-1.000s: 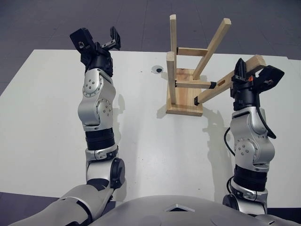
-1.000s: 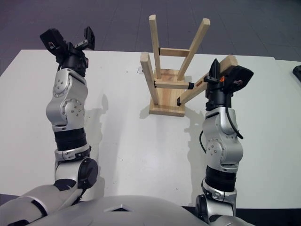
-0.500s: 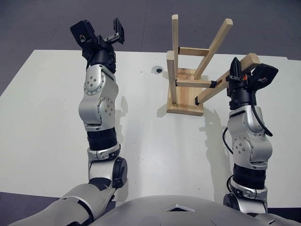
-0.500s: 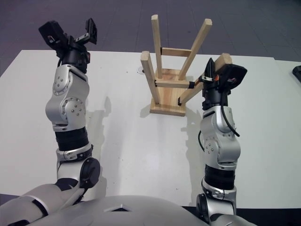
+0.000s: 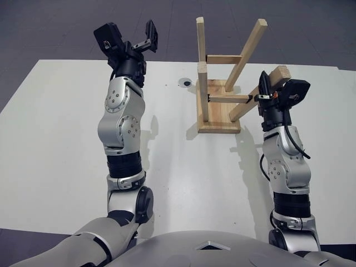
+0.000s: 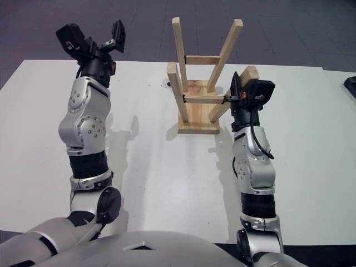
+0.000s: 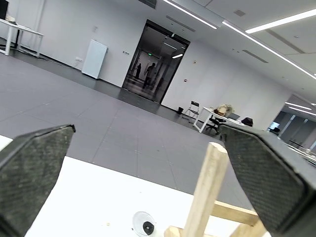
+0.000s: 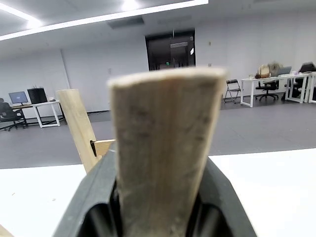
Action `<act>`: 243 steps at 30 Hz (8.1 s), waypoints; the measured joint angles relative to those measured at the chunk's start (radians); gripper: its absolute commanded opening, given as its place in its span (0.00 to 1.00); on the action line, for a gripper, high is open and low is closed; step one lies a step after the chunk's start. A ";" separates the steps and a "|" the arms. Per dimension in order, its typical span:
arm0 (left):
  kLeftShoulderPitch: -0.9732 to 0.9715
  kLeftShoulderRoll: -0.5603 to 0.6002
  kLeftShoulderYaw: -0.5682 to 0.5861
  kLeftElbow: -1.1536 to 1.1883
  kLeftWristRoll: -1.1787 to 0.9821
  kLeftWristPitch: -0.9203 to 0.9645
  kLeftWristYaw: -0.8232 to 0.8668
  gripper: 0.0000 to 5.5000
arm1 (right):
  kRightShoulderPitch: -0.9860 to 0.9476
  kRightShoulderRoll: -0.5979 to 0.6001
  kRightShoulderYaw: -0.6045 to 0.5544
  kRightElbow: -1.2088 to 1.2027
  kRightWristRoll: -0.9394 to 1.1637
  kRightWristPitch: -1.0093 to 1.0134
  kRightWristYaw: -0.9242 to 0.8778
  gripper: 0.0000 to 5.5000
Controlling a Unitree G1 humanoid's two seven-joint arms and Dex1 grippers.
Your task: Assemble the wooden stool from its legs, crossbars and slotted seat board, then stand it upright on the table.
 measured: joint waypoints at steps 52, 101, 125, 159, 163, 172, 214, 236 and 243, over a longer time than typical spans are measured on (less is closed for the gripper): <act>-0.015 0.080 0.143 0.036 0.037 -0.092 0.060 0.98 | -0.592 -0.148 -0.176 0.129 0.228 0.242 0.133 0.98; -0.003 -0.032 -0.117 0.168 0.099 0.144 0.049 0.98 | -0.096 0.043 -0.307 0.032 -0.240 0.234 -0.268 0.98; 0.026 -0.011 -0.348 0.225 0.175 0.180 -0.197 0.98 | -0.091 0.017 -0.295 0.165 -0.268 0.196 -0.179 0.98; 0.061 0.150 0.320 0.029 0.222 0.039 0.245 0.98 | -0.089 -0.077 -0.108 0.130 -0.175 0.093 0.257 0.98; 0.025 0.217 0.359 0.063 0.199 0.017 0.241 0.98 | -0.097 -0.064 -0.026 -0.028 -0.074 0.071 0.408 0.98; 0.033 0.213 0.267 0.090 0.195 0.021 0.180 0.98 | -0.227 -0.152 -0.393 -0.197 0.458 0.177 0.340 0.98; 0.108 0.310 -0.131 0.200 0.201 -0.105 -0.312 0.98 | -0.255 -0.193 -0.081 0.255 -0.227 0.069 0.249 0.98; 0.059 0.784 0.083 0.209 -0.476 0.128 -1.312 0.98 | -0.412 -0.526 -0.147 0.350 0.262 0.329 1.168 0.98; -0.067 0.696 -0.140 0.386 -0.282 0.027 -1.321 0.94 | -0.439 -0.518 -0.069 0.454 0.188 0.296 1.226 0.94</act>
